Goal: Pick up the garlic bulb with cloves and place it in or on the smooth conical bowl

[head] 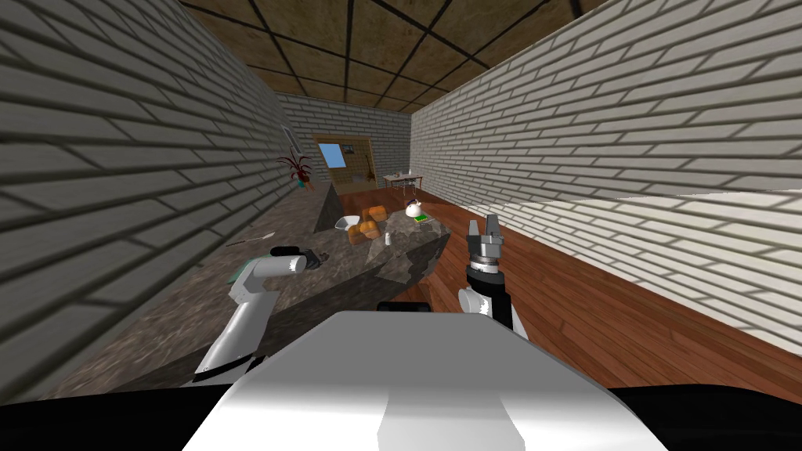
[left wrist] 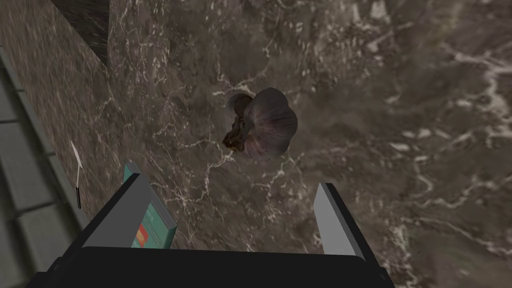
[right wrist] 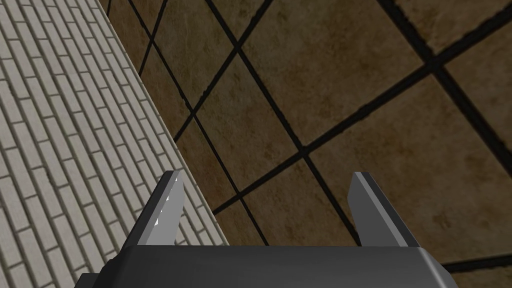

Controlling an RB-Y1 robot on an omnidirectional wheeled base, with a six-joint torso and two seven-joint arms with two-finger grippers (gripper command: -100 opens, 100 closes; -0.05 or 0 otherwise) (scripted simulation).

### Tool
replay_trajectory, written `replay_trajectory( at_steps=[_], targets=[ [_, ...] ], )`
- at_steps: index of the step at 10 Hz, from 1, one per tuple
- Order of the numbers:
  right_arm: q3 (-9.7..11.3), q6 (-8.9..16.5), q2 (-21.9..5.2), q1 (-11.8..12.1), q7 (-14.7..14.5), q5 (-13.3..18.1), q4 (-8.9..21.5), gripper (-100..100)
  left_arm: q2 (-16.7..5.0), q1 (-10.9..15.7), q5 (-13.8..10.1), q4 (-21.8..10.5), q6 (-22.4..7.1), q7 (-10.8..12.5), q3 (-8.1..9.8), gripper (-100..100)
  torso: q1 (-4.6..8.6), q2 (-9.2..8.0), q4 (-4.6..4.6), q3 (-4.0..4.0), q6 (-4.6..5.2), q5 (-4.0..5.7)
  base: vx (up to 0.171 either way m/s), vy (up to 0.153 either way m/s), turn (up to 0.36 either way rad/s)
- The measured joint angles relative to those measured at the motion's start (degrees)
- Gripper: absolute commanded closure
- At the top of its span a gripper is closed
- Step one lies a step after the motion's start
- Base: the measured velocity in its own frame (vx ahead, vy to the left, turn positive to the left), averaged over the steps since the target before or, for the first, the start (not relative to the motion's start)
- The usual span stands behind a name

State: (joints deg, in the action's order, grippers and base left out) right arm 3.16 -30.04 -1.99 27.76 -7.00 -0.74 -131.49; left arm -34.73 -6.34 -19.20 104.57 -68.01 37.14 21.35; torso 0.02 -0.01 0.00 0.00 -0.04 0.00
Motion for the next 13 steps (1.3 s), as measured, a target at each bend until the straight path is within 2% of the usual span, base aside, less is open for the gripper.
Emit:
replay_trajectory(
  at_steps=[1,2,4,5,9,11,13],
  targets=[
    [0.0,0.0,0.0,0.0,0.0,0.0,0.0,0,-0.1,0.0,0.0,0.0,-0.2,0.1,0.03,0,-0.01,0.0,0.0,0.0,-0.01,0.0,0.0,0.0,0.0],
    [0.0,0.0,0.0,0.0,0.0,0.0,0.0,0,0.0,0.0,0.0,0.0,-0.2,0.1,0.02,-100,-0.01,-0.01,0.0,0.0,-0.01,-0.01,0.0,0.0,0.0],
    [0.0,0.0,0.0,0.0,0.0,0.0,0.0,0,0.7,0.6,0.6,-2.5,1.8,-0.6,-0.32,-100,-0.02,0.01,-0.01,-0.01,-0.01,-0.01,0.0,0.0,0.0],
    [0.0,0.0,0.0,0.0,0.0,0.0,0.0,0,0.8,0.6,0.6,-2.6,2.0,-0.7,-0.34,100,-0.01,0.0,0.0,0.0,-0.01,0.0,0.0,0.0,0.0],
    [0.0,0.0,0.0,0.0,0.0,0.0,0.0,0,0.8,0.6,0.6,-2.6,2.0,-0.7,-0.34,100,-0.01,-0.01,0.0,0.0,-0.01,-0.01,0.0,0.0,0.0],
    [0.0,0.0,0.0,0.0,0.0,0.0,0.0,0,0.8,0.6,0.6,-2.6,2.0,-0.7,-0.34,-100,-0.01,-0.01,0.0,0.0,-0.01,-0.01,0.0,0.0,0.0],
    [0.0,0.0,0.0,0.0,0.0,0.0,0.0,0,0.1,0.5,0.3,-1.3,0.2,-0.1,-0.12,-100,-0.02,-0.02,0.0,0.01,-0.01,0.0,0.001,-0.005,-0.012]
  ],
)
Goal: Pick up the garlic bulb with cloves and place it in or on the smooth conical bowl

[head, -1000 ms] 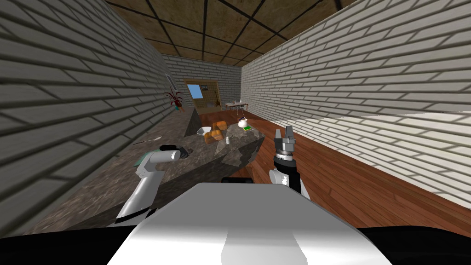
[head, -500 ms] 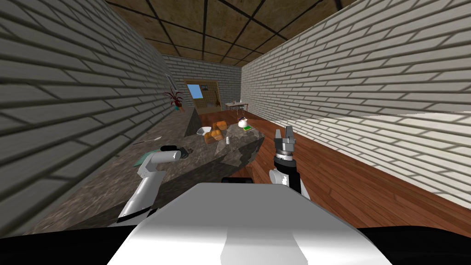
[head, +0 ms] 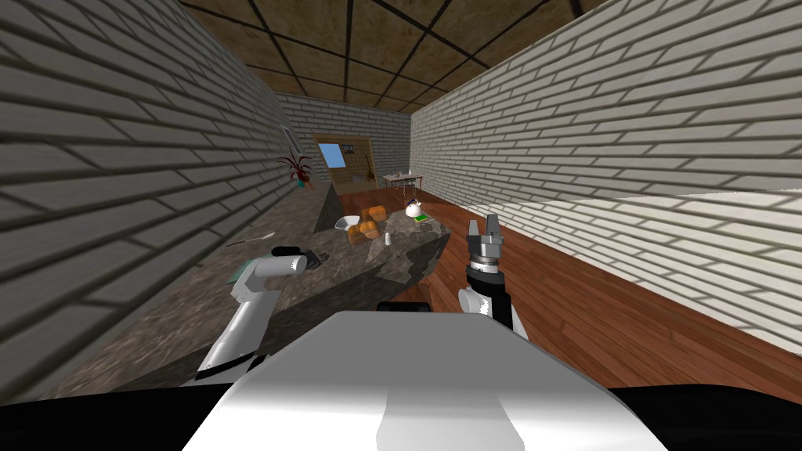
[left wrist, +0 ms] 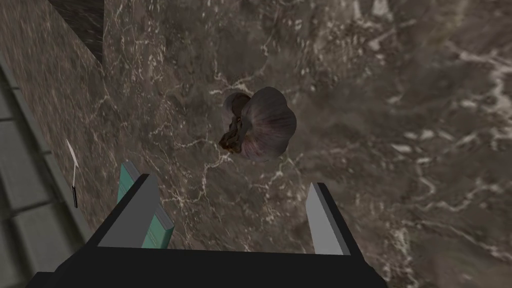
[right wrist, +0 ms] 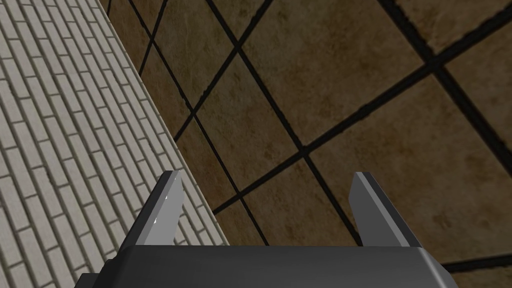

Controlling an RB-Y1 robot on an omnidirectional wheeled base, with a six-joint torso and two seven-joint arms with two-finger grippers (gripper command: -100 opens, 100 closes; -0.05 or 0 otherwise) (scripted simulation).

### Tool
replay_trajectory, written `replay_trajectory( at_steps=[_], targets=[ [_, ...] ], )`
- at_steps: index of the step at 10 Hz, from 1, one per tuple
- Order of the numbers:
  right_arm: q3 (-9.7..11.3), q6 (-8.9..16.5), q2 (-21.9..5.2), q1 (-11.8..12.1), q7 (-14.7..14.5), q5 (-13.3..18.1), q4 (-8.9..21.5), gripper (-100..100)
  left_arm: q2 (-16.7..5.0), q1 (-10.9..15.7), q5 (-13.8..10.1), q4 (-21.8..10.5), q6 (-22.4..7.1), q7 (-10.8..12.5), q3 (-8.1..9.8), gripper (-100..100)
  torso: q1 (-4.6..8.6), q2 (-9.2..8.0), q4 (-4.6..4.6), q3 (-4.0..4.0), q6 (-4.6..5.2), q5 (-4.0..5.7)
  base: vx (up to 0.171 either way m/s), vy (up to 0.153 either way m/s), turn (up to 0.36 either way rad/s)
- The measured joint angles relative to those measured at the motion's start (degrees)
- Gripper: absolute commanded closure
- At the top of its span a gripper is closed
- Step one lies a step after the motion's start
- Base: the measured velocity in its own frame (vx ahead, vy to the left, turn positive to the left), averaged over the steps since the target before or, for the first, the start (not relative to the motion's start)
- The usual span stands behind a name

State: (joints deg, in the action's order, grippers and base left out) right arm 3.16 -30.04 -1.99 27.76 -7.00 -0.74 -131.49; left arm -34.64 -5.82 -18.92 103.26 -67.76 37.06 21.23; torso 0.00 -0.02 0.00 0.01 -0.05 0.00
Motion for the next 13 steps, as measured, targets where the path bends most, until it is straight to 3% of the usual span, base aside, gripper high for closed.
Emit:
replay_trajectory(
  at_steps=[1,2,3,6,7,11,13],
  targets=[
    [0.0,0.0,0.0,0.0,0.0,0.0,0.0,0,-0.4,0.0,-0.3,0.4,-0.9,0.3,0.15,-100,0.04,0.01,0.0,-0.01,0.01,0.01,0.0,0.0,0.0],
    [0.0,0.0,0.0,0.0,0.0,0.0,0.0,0,-0.4,0.0,-0.3,0.5,-1.1,0.3,0.16,0,0.02,0.01,0.0,-0.01,0.0,0.0,0.0,0.0,0.0],
    [0.0,0.0,0.0,0.0,0.0,0.0,0.0,0,-0.4,0.0,-0.3,0.5,-1.0,0.3,0.16,-100,0.01,0.01,0.0,-0.01,0.0,0.0,0.0,0.0,0.0],
    [0.0,0.0,0.0,0.0,0.0,0.0,0.0,0,0.7,0.6,0.6,-2.5,1.5,-0.6,-0.27,-100,0.01,0.02,-0.01,-0.01,0.0,-0.01,0.001,-0.001,0.004],
    [0.0,0.0,0.0,0.0,0.0,0.0,0.0,0,0.7,0.6,0.6,-2.6,1.8,-0.7,-0.28,100,0.01,0.02,-0.01,-0.01,0.0,0.0,0.0,0.0,0.0],
    [0.0,0.0,0.0,0.0,0.0,0.0,0.0,0,0.7,0.6,0.6,-2.6,1.8,-0.7,-0.28,100,0.0,0.01,0.0,-0.01,0.0,0.0,0.0,0.0,0.0],
    [0.0,0.0,0.0,0.0,0.0,0.0,0.0,0,0.7,0.6,0.6,-2.6,1.8,-0.7,-0.28,-100,0.0,0.01,0.0,0.0,0.0,0.0,0.0,0.0,0.0]
  ],
)
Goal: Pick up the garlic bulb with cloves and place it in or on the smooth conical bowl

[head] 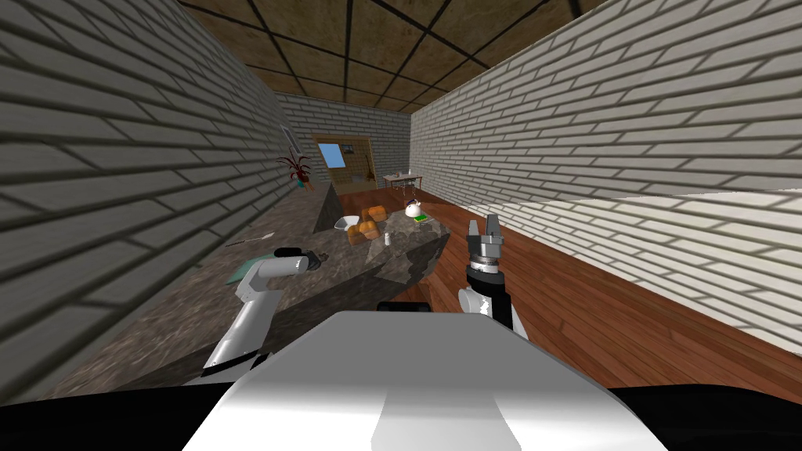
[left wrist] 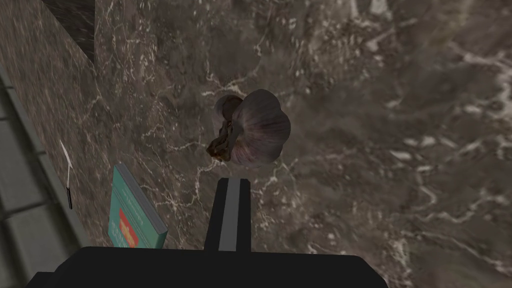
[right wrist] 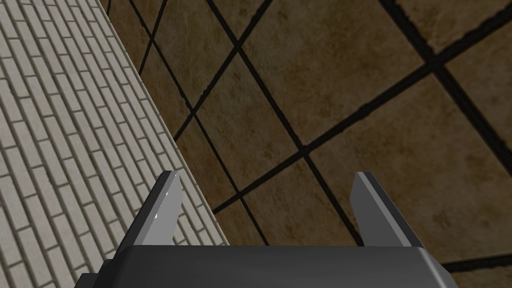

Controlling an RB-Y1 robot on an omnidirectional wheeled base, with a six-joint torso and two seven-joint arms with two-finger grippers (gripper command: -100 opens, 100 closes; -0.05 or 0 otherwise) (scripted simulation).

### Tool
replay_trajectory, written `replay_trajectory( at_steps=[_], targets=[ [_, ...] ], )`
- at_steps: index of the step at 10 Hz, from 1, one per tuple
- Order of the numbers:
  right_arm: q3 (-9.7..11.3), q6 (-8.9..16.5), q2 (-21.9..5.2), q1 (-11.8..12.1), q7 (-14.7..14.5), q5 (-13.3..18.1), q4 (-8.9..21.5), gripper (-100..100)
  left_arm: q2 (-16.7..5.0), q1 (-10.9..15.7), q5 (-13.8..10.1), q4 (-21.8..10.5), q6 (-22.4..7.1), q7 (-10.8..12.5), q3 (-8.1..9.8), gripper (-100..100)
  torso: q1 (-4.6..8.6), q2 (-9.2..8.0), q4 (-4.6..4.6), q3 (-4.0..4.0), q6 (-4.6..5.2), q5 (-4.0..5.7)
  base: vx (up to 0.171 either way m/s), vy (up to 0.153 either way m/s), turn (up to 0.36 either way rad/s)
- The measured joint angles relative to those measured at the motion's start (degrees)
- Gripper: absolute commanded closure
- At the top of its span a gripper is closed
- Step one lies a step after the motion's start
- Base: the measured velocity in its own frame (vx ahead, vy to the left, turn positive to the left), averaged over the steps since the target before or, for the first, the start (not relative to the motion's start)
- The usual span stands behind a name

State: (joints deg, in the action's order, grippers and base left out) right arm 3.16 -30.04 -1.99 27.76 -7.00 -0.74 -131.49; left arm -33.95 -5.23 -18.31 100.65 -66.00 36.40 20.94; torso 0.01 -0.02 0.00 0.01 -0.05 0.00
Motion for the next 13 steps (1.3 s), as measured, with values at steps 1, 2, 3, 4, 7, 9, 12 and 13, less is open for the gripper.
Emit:
replay_trajectory(
  at_steps=[1,2,3,4,7,9,12,13],
  targets=[
    [0.0,0.0,0.0,0.0,0.0,0.0,0.0,0,-0.3,-0.2,-0.3,1.1,-0.8,0.3,0.12,-100,0.01,0.0,0.0,0.0,0.0,0.01,0.0,0.0,0.0],
    [0.0,0.0,0.0,0.0,0.0,0.0,0.0,0,-0.7,-0.4,-0.6,2.0,-1.7,0.5,0.27,-100,0.01,0.0,0.0,0.0,0.0,0.01,0.0,0.0,0.0],
    [0.0,0.0,0.0,0.0,0.0,0.0,0.0,0,-1.0,-0.3,-0.7,2.8,-2.7,0.9,0.27,-100,0.01,0.0,0.0,0.0,0.0,0.01,0.0,0.0,0.0],
    [0.0,0.0,0.0,0.0,0.0,0.0,0.0,0,-1.0,-0.3,-0.7,2.9,-2.9,1.0,0.26,0,0.01,0.0,0.0,0.0,0.0,0.0,0.0,0.0,0.0],
    [0.0,0.0,0.0,0.0,0.0,0.0,0.0,0,-0.4,0.1,-0.2,0.6,-1.0,0.3,0.02,-100,0.0,0.01,-0.01,-0.01,0.0,-0.01,0.0,0.0,0.0],
    [0.0,0.0,0.0,0.0,0.0,0.0,0.0,0,-0.3,0.2,-0.2,0.5,-0.8,0.2,0.01,100,0.0,0.0,0.0,0.0,0.0,0.0,0.0,0.0,0.0],
    [0.0,0.0,0.0,0.0,0.0,0.0,0.0,0,-0.3,0.2,-0.2,0.5,-0.8,0.2,0.01,100,0.0,0.0,0.0,0.0,0.0,0.0,0.0,0.0,0.0],
    [0.0,0.0,0.0,0.0,0.0,0.0,0.0,0,-0.3,0.2,-0.2,0.5,-0.8,0.2,0.01,0,0.0,0.0,0.0,0.0,0.0,0.0,0.0,0.0,0.0]
  ],
)
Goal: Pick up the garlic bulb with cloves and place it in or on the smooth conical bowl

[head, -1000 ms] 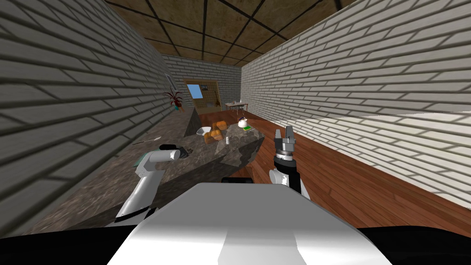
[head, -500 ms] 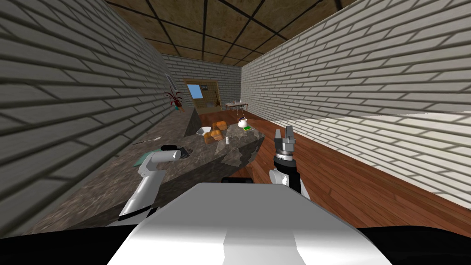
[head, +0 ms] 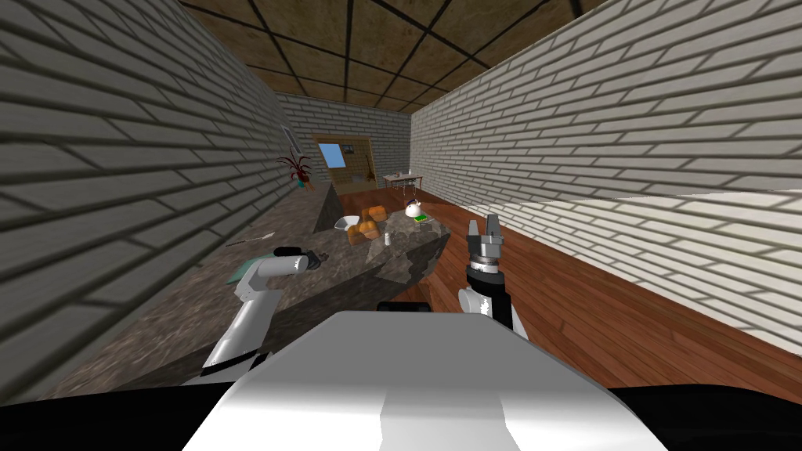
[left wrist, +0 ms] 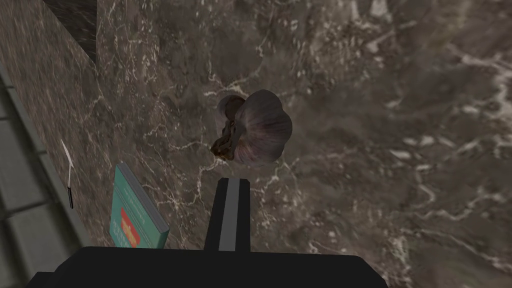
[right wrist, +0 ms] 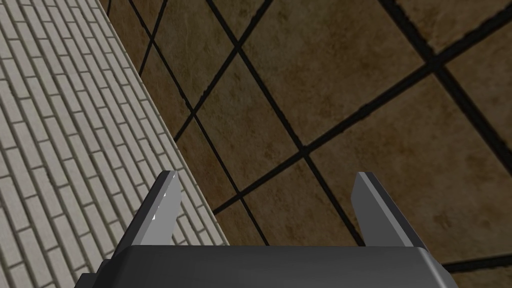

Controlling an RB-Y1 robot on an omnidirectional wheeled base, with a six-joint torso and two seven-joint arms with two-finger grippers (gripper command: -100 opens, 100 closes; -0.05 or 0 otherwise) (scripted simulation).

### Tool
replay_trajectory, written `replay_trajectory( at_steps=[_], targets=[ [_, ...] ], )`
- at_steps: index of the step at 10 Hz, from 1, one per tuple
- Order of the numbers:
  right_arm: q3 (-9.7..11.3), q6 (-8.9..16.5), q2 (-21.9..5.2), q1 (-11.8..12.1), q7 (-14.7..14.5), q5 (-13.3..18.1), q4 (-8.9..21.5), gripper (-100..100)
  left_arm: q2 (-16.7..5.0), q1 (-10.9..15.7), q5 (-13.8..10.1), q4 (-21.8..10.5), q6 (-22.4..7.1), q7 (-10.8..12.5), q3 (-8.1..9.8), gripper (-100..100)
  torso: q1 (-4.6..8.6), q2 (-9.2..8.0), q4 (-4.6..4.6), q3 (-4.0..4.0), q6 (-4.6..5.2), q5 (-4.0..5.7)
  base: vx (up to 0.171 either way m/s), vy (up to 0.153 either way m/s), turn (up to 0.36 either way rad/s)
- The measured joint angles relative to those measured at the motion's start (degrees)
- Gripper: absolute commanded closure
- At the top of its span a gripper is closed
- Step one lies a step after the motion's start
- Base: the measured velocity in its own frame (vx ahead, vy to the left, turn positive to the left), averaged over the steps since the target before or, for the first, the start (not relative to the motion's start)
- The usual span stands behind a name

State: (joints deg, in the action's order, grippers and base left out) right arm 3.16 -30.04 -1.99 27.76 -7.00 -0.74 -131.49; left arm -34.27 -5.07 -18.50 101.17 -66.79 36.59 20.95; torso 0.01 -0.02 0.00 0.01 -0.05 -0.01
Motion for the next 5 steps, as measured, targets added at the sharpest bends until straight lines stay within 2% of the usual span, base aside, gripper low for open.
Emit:
replay_trajectory(
  at_steps=[1,3,4,5],
  targets=[
    [0.0,0.0,0.0,0.0,0.0,0.0,0.0,0,0.0,0.0,0.0,0.0,0.0,0.0,0.0,-100,0.0,0.0,0.0,0.0,0.0,0.0,0.0,0.0,0.0],
    [0.0,0.0,0.0,0.0,0.0,0.0,0.0,0,-0.6,0.0,-0.4,1.5,-1.4,0.5,0.05,-100,0.01,0.0,0.0,0.0,0.0,0.01,0.0,0.0,0.0],
    [0.0,0.0,0.0,0.0,0.0,0.0,0.0,0,-0.7,0.0,-0.5,1.6,-1.6,0.5,0.05,0,0.0,0.0,0.0,0.0,0.0,0.0,0.0,0.0,0.0],
    [0.0,0.0,0.0,0.0,0.0,0.0,0.0,0,-0.6,0.0,-0.4,1.6,-1.6,0.5,0.05,-100,0.0,0.0,0.0,0.0,0.0,0.0,-0.001,-0.015,-0.088]
  ],
)
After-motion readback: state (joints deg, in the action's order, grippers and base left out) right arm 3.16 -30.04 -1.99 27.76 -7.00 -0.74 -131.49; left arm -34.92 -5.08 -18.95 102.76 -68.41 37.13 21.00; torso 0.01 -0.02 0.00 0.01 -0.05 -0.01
